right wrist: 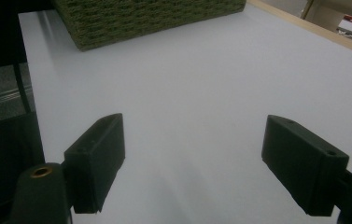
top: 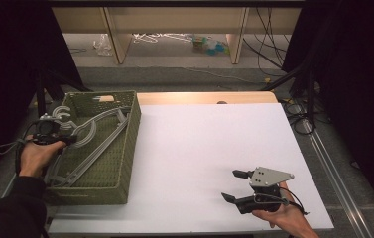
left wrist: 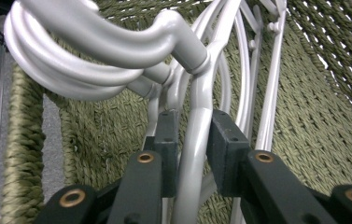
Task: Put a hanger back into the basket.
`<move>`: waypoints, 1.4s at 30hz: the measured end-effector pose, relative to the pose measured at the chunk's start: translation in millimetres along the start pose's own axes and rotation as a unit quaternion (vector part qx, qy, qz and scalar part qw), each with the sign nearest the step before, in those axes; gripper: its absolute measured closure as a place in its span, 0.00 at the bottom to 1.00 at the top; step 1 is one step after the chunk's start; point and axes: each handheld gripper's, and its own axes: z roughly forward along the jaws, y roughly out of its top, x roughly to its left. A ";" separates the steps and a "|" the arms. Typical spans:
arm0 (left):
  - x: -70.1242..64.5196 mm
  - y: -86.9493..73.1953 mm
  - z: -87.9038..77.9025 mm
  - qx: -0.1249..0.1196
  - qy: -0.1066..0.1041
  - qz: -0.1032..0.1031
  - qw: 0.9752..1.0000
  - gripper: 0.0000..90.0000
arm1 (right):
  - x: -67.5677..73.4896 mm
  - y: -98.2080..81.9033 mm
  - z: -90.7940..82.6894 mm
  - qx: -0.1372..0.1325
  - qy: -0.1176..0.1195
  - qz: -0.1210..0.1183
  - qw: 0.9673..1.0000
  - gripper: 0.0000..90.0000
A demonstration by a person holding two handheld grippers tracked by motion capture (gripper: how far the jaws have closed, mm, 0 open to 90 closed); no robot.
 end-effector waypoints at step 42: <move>-161.2 -34.7 -97.6 -0.230 -0.164 0.063 0.957 0.30 | -9.2 -4.4 -1.6 -0.028 -0.023 0.052 0.998 0.23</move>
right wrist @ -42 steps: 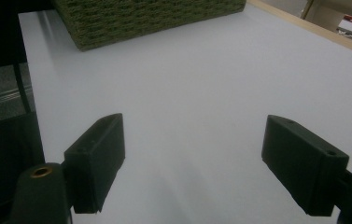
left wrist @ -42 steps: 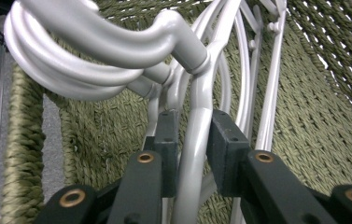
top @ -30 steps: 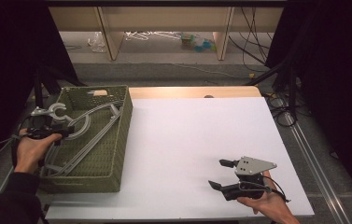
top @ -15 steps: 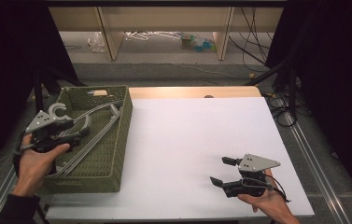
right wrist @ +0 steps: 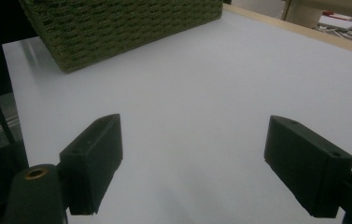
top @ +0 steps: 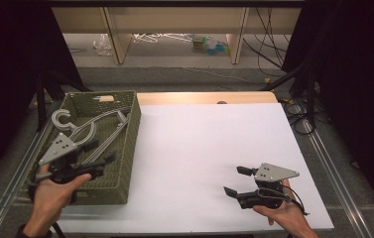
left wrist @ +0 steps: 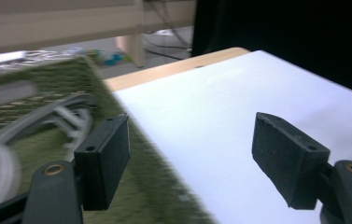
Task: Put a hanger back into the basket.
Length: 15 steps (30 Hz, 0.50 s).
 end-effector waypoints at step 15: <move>-45.7 -36.1 30.9 -0.016 -0.063 0.017 0.998 0.27 | 2.3 -0.3 -2.7 -0.002 0.001 0.021 1.000 0.19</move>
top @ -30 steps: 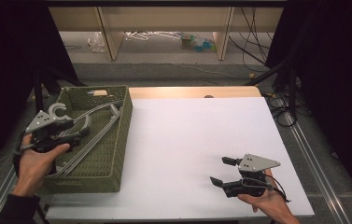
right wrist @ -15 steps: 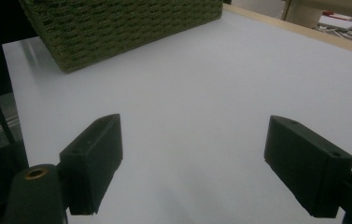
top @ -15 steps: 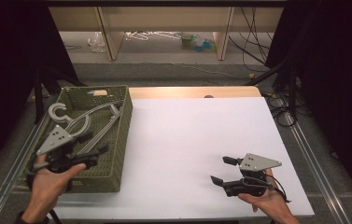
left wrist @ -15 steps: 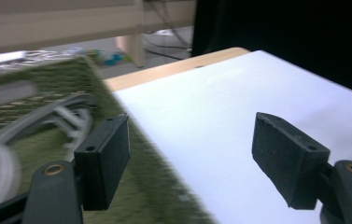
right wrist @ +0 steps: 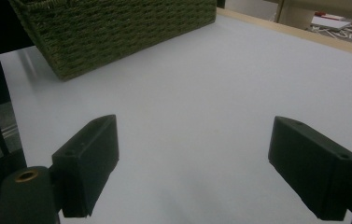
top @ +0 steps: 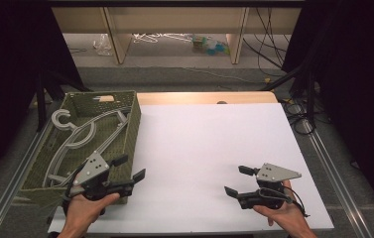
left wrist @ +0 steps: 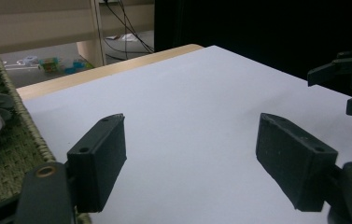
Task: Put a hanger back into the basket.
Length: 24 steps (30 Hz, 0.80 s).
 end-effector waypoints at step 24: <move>-11.1 -35.4 -0.9 -0.002 -0.021 0.013 1.000 0.21 | 8.5 -17.2 -28.3 -0.005 -0.038 -0.002 0.999 0.18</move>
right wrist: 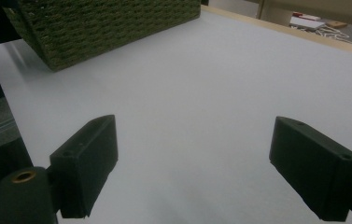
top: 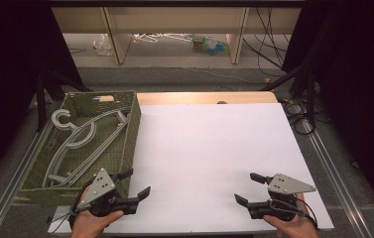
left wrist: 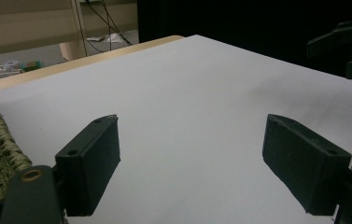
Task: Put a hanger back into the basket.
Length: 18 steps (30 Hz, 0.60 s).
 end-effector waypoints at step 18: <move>1.1 1.7 -1.0 -0.005 -0.004 0.010 1.000 0.21 | 0.9 0.5 -2.3 -0.005 -0.004 0.002 1.000 0.18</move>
